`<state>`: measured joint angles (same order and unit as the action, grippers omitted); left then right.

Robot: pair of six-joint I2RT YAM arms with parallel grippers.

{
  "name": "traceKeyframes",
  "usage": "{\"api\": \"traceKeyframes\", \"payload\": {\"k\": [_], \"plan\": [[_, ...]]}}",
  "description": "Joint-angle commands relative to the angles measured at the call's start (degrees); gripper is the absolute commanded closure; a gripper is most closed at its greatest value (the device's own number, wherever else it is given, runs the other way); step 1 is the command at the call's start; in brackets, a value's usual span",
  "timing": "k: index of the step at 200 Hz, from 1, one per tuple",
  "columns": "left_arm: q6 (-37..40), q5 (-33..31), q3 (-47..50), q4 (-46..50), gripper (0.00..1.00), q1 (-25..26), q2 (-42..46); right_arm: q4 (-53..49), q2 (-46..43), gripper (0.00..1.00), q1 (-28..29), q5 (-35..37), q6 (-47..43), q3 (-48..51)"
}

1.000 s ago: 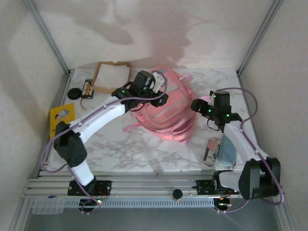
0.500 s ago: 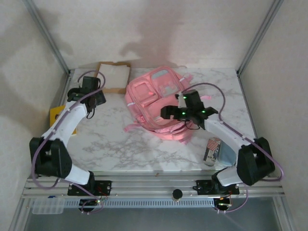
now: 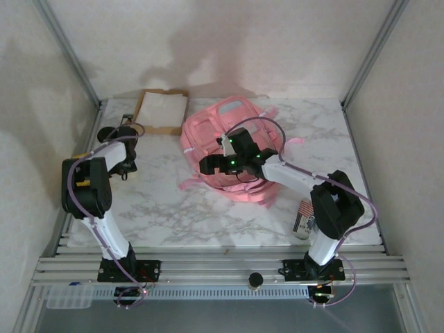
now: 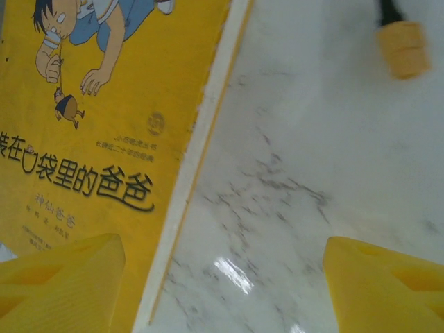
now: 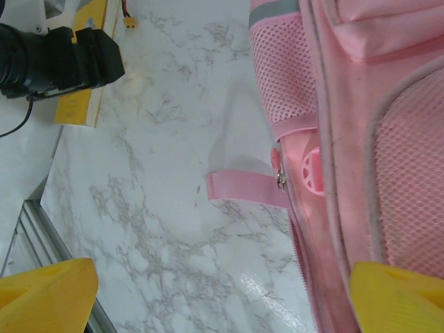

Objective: Pack the student bag

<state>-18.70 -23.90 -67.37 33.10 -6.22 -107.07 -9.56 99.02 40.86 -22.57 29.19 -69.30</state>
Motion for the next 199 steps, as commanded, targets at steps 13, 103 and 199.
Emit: {"api": "traceKeyframes", "payload": {"k": [13,103,199], "plan": [[-0.9,-3.17,-4.67,0.4,0.26,-2.56,-4.1,0.37,1.75,0.05,0.88,0.27,2.04,-2.49],[1.17,-0.55,-7.6,1.05,0.4,-5.78,-8.66,-1.78,5.45,0.01,1.42,0.23,1.9,-6.78],[3.53,7.16,-5.44,0.47,0.65,-10.92,-9.47,-3.51,7.54,0.01,1.5,-0.67,2.03,-10.49]]}}
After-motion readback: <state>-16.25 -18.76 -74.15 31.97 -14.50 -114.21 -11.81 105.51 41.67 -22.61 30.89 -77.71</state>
